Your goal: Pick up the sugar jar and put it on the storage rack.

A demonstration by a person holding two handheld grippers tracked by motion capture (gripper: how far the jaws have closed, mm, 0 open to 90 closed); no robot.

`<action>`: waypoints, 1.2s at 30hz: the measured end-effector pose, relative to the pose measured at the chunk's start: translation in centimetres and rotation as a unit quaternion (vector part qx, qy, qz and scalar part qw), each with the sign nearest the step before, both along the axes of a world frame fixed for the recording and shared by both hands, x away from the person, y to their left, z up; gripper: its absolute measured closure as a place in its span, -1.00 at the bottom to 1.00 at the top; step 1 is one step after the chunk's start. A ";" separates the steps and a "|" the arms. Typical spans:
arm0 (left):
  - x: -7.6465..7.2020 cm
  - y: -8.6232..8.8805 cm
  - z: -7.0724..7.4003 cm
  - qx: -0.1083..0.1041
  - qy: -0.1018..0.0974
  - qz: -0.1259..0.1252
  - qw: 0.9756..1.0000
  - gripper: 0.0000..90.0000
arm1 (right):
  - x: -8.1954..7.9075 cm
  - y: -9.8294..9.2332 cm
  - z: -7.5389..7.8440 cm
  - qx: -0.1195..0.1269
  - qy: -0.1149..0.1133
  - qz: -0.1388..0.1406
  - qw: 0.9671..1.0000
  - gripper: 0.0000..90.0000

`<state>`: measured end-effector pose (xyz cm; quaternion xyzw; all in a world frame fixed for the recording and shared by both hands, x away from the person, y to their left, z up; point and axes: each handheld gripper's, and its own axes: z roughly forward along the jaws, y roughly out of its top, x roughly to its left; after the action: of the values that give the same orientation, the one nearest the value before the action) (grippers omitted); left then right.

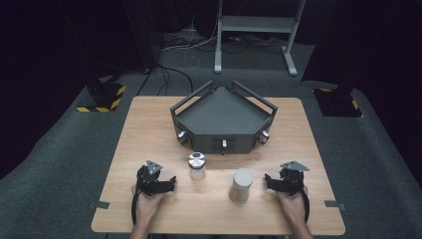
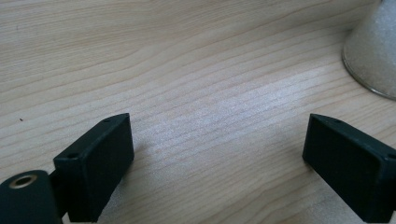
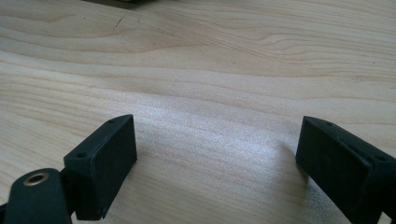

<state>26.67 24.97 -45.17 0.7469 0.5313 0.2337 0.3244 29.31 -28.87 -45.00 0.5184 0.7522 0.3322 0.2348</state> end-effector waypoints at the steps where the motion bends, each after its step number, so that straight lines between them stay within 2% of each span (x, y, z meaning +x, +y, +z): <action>1: 0.0 0.0 0.0 0.000 0.000 0.001 1.000 -0.81 | 0.0 0.0 0.0 0.000 0.000 0.000 1.000 -0.74; 20: 0.0 -0.2 0.0 0.002 0.001 0.004 1.000 -0.83 | 0.0 0.0 0.0 0.000 0.000 0.000 1.000 -0.74; 24: 0.0 -0.1 0.0 -0.004 0.001 0.002 1.000 -0.86 | 0.0 0.0 0.0 0.000 0.000 0.000 1.000 -0.74; 30: -0.3 0.2 0.1 -0.013 0.003 -0.017 1.000 -0.89 | 0.0 0.0 0.0 0.000 0.000 0.000 1.000 -0.74; 36: -0.7 0.0 0.6 -0.019 -0.004 -0.042 0.999 -0.89 | 0.0 0.0 0.0 0.000 0.000 0.000 1.000 -0.74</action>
<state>26.02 24.97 -44.59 0.7613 0.5028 0.2125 0.3500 29.32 -28.86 -44.99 0.5185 0.7522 0.3321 0.2347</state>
